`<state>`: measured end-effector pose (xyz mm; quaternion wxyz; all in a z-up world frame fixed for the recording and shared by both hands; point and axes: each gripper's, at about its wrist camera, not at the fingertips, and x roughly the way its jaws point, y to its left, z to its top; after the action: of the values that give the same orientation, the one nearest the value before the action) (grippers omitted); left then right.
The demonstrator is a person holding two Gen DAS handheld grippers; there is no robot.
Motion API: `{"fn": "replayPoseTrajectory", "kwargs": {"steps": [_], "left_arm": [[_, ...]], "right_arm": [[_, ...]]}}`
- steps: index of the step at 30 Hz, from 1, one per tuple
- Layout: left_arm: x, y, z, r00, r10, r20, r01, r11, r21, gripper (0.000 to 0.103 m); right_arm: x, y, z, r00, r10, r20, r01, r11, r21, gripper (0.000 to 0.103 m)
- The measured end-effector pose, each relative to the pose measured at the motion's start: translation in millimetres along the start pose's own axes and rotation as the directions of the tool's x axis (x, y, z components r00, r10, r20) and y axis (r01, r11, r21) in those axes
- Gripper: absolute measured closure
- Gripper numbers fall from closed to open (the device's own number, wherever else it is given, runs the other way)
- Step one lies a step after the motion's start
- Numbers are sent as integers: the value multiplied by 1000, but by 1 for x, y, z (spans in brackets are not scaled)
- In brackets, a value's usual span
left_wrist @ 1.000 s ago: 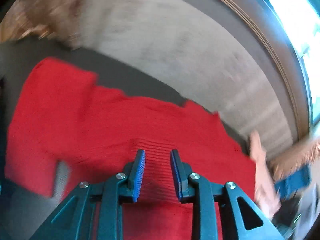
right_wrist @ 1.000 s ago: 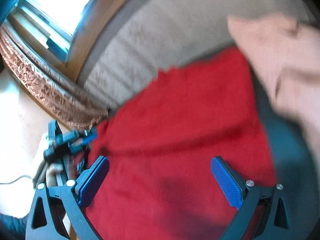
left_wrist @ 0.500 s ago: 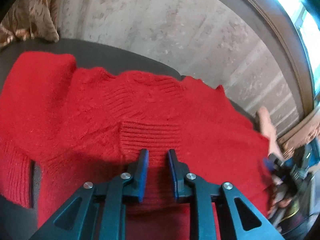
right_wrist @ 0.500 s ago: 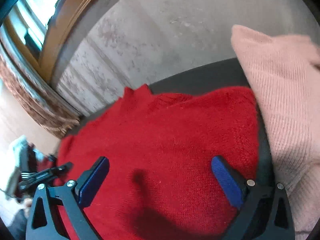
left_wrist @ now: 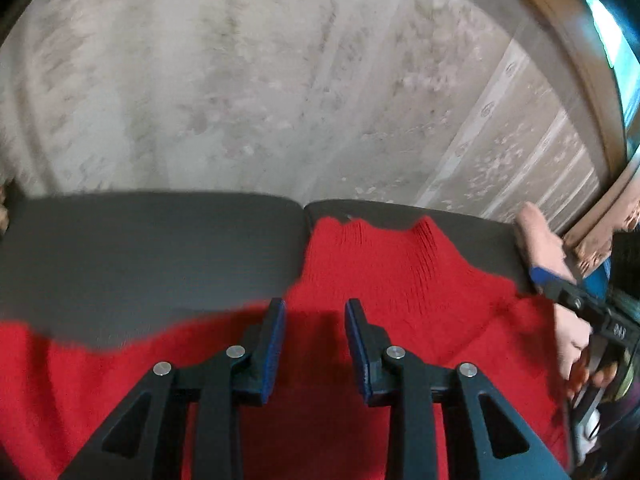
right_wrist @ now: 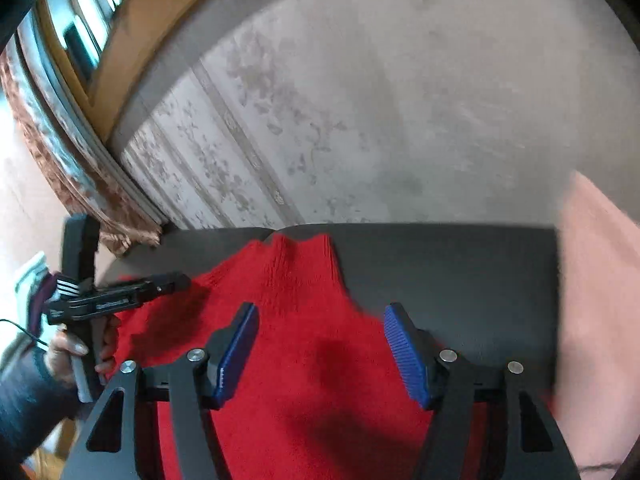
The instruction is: Fold clothes
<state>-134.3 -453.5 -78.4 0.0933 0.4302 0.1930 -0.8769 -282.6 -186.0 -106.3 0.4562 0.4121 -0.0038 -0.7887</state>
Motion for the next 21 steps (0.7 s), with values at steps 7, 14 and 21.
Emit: {"fn": "replayPoseTrajectory", "kwargs": {"steps": [7, 14, 21], "left_arm": [[40, 12, 29, 989, -107, -98, 104, 994, -38, 69], [59, 15, 31, 971, -193, -143, 182, 980, -85, 74], [13, 21, 25, 972, -236, 7, 235, 964, -121, 97]], "right_arm": [[82, -11, 36, 990, 65, -126, -60, 997, 40, 36], [105, 2, 45, 980, 79, -185, -87, 996, -33, 49], [83, 14, 44, 981, 130, -147, -134, 991, -16, 96]]}}
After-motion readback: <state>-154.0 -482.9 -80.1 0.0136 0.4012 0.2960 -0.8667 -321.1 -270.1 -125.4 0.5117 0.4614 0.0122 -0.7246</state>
